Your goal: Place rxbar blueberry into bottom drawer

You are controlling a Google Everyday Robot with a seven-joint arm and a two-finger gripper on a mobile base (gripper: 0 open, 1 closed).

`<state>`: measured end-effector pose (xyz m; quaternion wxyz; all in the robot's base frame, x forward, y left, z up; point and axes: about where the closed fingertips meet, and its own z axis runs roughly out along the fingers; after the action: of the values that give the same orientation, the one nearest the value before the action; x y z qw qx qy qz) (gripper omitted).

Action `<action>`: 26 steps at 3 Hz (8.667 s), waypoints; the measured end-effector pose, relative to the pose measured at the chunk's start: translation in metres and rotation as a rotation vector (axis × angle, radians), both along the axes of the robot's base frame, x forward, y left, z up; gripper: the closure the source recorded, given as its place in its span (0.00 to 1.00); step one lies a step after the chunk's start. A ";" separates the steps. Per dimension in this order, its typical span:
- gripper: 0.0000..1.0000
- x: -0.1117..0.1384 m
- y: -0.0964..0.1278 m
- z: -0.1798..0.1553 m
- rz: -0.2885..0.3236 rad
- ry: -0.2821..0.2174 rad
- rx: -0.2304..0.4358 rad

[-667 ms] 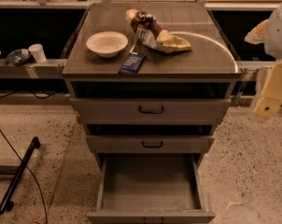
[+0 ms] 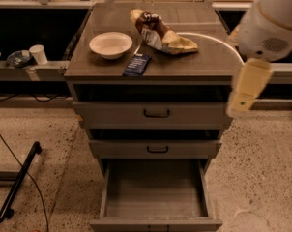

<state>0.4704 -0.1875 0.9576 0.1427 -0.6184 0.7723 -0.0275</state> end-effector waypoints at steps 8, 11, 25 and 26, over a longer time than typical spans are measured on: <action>0.00 0.204 0.228 -0.082 0.171 0.005 0.094; 0.00 0.240 0.210 -0.121 0.119 0.017 0.126; 1.00 0.067 0.187 -0.279 0.340 -0.072 0.748; 1.00 0.049 0.130 -0.371 0.206 -0.053 0.842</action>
Offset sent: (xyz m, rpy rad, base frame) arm 0.1149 0.1595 -0.0787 -0.1289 -0.0331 0.2064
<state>0.5189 -0.0578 0.5871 0.4043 -0.5791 0.6466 0.2884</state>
